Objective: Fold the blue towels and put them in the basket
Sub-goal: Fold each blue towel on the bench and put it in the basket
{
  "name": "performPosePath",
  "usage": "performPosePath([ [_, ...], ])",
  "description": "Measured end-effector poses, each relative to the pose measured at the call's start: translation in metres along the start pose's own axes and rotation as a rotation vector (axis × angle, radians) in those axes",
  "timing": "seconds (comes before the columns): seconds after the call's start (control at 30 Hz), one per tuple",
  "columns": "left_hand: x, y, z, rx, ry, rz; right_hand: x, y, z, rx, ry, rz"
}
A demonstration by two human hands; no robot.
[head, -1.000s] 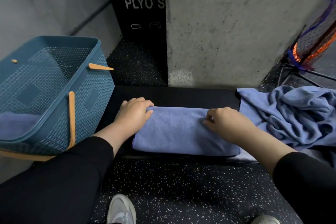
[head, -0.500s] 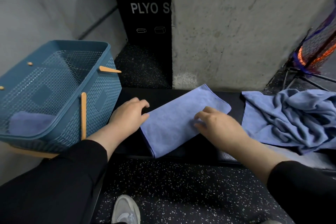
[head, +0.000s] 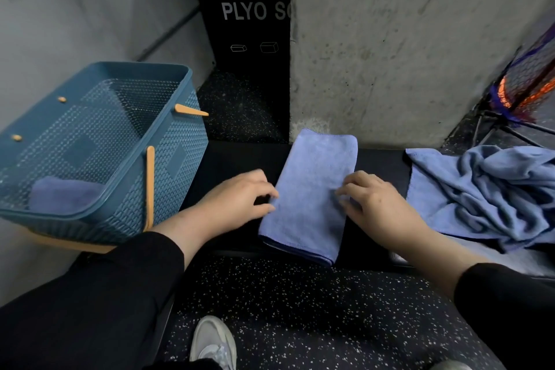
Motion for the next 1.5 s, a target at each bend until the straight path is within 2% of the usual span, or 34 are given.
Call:
performPosePath([
  [0.1,-0.005,0.014,-0.004,-0.063,0.036,0.126,-0.029,0.013,-0.013,-0.144,-0.226,0.063],
  [0.33,0.004,0.015,-0.014,-0.002,0.044,0.145,-0.016,0.024,-0.048,-0.353,-0.239,-0.028],
  [0.53,0.016,0.016,-0.019,-0.011,0.083,0.193,-0.031,0.026,-0.057,-0.222,-0.255,-0.111],
  [0.6,0.022,0.014,-0.023,0.039,0.127,0.2,-0.037,0.028,-0.058,-0.161,-0.25,-0.109],
  [0.67,0.029,0.013,-0.031,0.098,0.186,0.216,-0.038,0.026,-0.057,-0.093,-0.203,-0.046],
  [0.8,0.045,0.032,-0.046,-0.007,0.266,0.309,-0.029,0.013,-0.05,-0.061,0.006,0.206],
  [0.87,0.048,0.04,-0.046,0.015,0.252,0.324,-0.024,0.006,-0.05,-0.072,0.081,0.28],
  [0.97,0.051,0.033,-0.037,0.129,0.221,0.22,-0.021,0.001,-0.05,-0.091,0.145,0.331],
  [1.07,0.043,0.018,-0.03,0.141,0.094,-0.015,-0.014,-0.002,-0.05,-0.089,0.21,0.375],
  [1.2,0.036,0.004,-0.028,0.069,-0.082,-0.46,-0.011,-0.017,-0.049,-0.038,0.237,0.447],
  [1.33,0.03,0.004,-0.024,0.019,-0.141,-0.664,-0.007,-0.023,-0.047,-0.018,0.323,0.658],
  [1.5,0.021,0.003,-0.011,0.035,-0.24,-1.03,0.004,-0.029,-0.032,0.089,0.406,0.758],
])
Point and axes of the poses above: each hand's wrist, its own z-axis towards the middle knuckle, its own y-axis out of the palm, x = y × z, the point moved 8 cm from there along z, towards the middle knuckle, and after that the axes turned 7 degrees about z, right-handed, at the moved point
